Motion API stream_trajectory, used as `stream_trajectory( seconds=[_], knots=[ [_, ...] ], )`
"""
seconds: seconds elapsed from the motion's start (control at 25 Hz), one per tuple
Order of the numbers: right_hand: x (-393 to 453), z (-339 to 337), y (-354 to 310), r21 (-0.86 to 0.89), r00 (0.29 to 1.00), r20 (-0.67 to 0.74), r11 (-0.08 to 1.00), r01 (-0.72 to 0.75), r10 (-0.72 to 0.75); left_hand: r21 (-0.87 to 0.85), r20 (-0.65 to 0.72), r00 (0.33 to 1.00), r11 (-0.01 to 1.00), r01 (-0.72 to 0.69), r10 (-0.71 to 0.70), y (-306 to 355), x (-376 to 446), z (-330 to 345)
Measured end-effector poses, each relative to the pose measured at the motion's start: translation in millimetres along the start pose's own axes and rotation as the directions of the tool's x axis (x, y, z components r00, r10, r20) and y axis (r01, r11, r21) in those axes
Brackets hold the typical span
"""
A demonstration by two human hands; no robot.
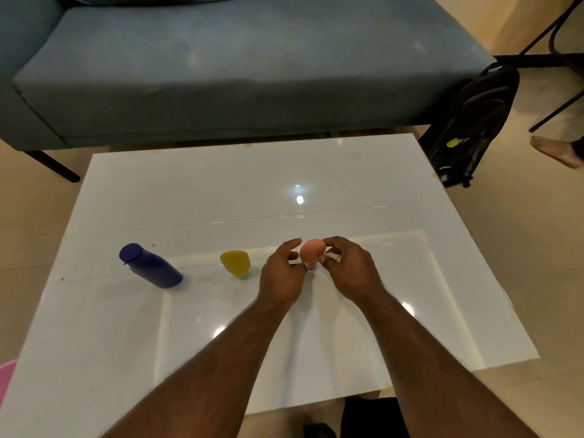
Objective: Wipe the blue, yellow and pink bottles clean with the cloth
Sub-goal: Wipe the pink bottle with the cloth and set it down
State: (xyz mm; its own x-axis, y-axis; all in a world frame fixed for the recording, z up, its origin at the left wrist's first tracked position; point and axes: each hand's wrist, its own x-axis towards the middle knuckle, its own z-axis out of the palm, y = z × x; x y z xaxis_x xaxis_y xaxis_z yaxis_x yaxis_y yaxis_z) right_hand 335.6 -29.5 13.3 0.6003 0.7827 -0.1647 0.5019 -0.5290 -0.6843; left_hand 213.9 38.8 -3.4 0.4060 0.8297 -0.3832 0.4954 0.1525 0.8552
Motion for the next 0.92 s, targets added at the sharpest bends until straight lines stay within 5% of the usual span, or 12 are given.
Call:
stream_trajectory(
  seconds=[0.16, 0.36, 0.92],
  knots=[
    [-20, -4, 2, 0.059, 0.991, -0.061, 0.991, -0.118, 0.122, -0.024, -0.05, 0.991, 0.992, 0.126, -0.127, -8, -16, -4],
    [-81, 12, -11, 0.21, 0.978, -0.049, 0.959, -0.191, 0.205, -0.325, 0.296, 0.91, 0.865, 0.382, -0.291, -6, -69, -16],
    [-157, 40, -64, 0.406, 0.925, 0.282, 0.842, -0.354, 0.253, -0.379, 0.297, 0.904, 0.832, 0.406, -0.306, -37, -139, -92]
  ],
)
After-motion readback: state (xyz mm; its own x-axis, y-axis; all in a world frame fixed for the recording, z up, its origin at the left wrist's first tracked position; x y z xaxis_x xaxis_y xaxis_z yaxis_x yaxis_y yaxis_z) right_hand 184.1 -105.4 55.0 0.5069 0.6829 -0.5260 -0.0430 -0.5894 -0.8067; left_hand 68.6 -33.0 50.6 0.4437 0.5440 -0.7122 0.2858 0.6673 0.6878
